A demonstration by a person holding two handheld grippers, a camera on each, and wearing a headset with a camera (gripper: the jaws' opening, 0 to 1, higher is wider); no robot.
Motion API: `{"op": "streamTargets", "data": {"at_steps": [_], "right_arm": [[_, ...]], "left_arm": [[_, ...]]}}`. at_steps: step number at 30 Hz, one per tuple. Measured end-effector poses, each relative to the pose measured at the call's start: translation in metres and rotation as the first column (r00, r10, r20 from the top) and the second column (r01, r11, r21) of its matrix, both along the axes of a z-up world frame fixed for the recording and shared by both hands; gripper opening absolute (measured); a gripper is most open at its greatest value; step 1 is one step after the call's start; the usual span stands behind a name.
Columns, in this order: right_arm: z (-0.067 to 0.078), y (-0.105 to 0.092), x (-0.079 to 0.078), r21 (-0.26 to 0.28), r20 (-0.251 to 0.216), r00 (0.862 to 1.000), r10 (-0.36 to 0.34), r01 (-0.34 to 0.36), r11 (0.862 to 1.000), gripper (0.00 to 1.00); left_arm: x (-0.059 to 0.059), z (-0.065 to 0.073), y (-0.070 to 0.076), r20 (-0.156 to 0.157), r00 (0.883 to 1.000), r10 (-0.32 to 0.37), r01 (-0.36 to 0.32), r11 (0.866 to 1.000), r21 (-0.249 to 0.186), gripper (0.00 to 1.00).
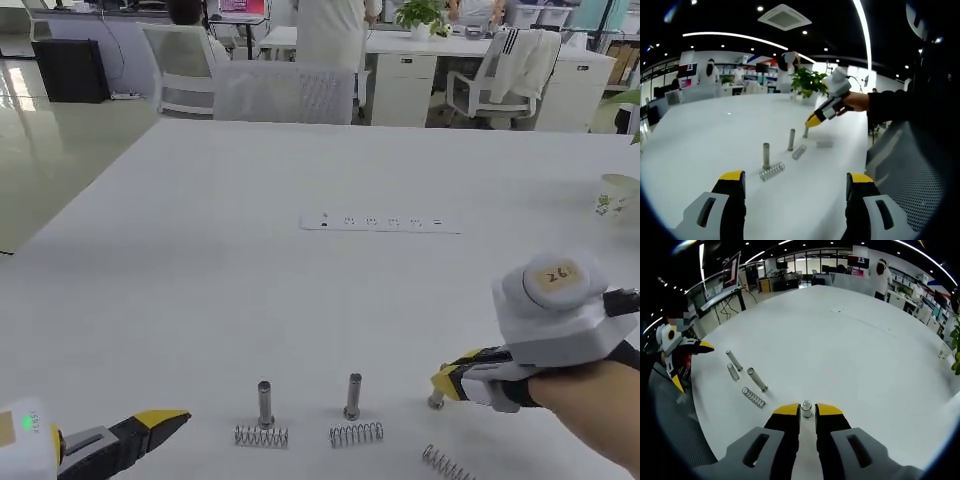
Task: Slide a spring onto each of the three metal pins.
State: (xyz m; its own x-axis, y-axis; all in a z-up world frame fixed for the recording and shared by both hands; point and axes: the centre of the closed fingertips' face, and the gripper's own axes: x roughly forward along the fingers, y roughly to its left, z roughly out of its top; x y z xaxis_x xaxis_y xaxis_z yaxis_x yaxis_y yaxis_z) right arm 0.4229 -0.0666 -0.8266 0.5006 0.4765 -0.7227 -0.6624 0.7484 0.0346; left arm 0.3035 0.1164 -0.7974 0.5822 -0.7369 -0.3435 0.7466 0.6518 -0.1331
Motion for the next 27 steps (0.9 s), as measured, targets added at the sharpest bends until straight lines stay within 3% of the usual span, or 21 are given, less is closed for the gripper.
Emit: {"op": "streamTargets", "data": {"at_steps": [27], "right_arm": [[-0.005,-0.013,-0.012,-0.014,-0.008,1.000,-0.001,0.001,1.000,0.12]], "left_arm": [[0.002,0.000,0.000,0.000,1.000,0.005,-0.005,1.000,-0.013,0.79]]}}
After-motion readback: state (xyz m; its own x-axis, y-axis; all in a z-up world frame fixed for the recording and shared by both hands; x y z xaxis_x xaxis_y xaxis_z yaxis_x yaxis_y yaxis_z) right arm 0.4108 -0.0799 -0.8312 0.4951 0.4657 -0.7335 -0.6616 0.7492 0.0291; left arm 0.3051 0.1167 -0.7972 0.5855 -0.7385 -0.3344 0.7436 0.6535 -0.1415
